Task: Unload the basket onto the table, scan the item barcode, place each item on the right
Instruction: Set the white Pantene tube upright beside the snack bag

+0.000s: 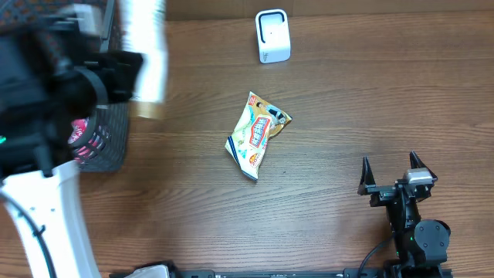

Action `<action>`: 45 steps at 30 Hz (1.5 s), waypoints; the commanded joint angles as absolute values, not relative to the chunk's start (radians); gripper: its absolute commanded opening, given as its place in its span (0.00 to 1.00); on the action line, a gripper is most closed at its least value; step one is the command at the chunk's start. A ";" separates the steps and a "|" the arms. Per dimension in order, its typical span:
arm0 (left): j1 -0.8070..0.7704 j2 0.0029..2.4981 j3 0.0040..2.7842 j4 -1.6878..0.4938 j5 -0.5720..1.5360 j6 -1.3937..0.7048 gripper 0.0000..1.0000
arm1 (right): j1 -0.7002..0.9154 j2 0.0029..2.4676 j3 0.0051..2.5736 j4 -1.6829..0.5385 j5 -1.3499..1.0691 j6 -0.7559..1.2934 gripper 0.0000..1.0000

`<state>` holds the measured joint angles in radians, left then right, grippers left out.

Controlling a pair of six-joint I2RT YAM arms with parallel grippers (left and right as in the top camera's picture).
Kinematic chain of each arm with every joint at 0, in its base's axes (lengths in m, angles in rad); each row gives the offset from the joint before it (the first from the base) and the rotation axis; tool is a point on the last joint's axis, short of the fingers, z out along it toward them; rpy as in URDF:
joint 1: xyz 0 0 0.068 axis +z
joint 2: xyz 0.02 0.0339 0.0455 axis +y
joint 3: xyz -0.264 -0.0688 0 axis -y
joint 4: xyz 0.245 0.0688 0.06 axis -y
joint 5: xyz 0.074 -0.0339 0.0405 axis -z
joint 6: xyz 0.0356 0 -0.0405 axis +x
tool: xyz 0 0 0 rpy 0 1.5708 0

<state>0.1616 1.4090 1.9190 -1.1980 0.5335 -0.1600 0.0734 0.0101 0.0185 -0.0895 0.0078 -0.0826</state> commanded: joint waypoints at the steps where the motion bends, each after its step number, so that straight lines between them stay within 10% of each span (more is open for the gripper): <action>1: -0.079 1.462 1.848 -1.235 0.366 -0.114 0.04 | 0.072 0.003 0.008 -0.083 0.014 -0.086 1.00; 9: -0.257 1.668 1.643 -1.218 0.002 -0.245 0.04 | 0.072 0.003 0.008 -0.083 0.014 -0.086 1.00; 33: -0.263 2.079 1.569 -1.005 0.493 -0.243 0.04 | 0.072 0.003 0.008 -0.083 0.014 -0.086 1.00; 45: -0.190 2.079 1.987 -1.338 0.345 -0.190 0.18 | 0.072 0.003 0.008 -0.083 0.014 -0.086 1.00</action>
